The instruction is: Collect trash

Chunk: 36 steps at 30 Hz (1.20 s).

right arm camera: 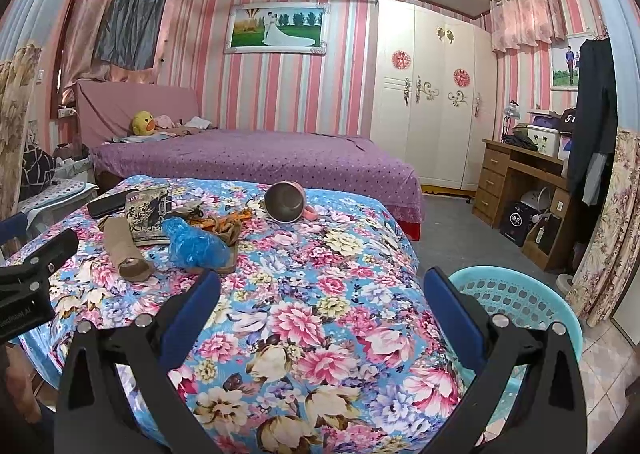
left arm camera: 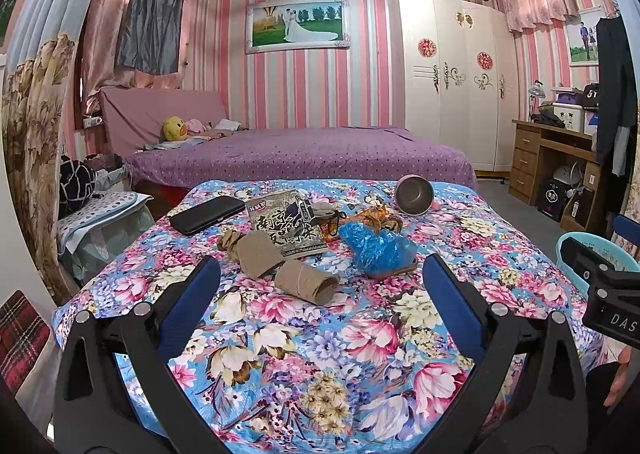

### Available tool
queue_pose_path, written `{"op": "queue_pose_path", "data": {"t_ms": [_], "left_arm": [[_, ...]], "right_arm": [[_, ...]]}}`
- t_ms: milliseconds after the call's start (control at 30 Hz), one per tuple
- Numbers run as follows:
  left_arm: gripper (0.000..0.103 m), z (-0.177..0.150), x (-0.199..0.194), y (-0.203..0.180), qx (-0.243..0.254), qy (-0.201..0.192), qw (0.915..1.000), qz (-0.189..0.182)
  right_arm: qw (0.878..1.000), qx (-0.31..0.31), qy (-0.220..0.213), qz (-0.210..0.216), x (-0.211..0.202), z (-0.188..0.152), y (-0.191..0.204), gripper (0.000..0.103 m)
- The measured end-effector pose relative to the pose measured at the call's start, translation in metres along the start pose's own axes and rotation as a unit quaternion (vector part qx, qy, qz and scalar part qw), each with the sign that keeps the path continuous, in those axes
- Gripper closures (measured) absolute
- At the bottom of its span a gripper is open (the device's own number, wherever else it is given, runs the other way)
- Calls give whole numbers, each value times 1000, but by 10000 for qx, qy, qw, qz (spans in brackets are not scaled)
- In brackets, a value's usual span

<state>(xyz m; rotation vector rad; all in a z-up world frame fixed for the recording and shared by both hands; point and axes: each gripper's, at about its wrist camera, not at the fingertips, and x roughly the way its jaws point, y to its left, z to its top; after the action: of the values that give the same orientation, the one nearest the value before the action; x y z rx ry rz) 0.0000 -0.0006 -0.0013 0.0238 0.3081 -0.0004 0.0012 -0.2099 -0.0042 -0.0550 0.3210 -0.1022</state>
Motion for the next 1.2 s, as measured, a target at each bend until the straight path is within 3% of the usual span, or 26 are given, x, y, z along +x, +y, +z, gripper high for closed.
{"op": "queue_pose_path", "data": {"t_ms": [1200], "left_arm": [[5,0,1,1,-5,10,10000,3]], "right_arm": [[10000,14,12,-19,0,-1,-2,4]]}}
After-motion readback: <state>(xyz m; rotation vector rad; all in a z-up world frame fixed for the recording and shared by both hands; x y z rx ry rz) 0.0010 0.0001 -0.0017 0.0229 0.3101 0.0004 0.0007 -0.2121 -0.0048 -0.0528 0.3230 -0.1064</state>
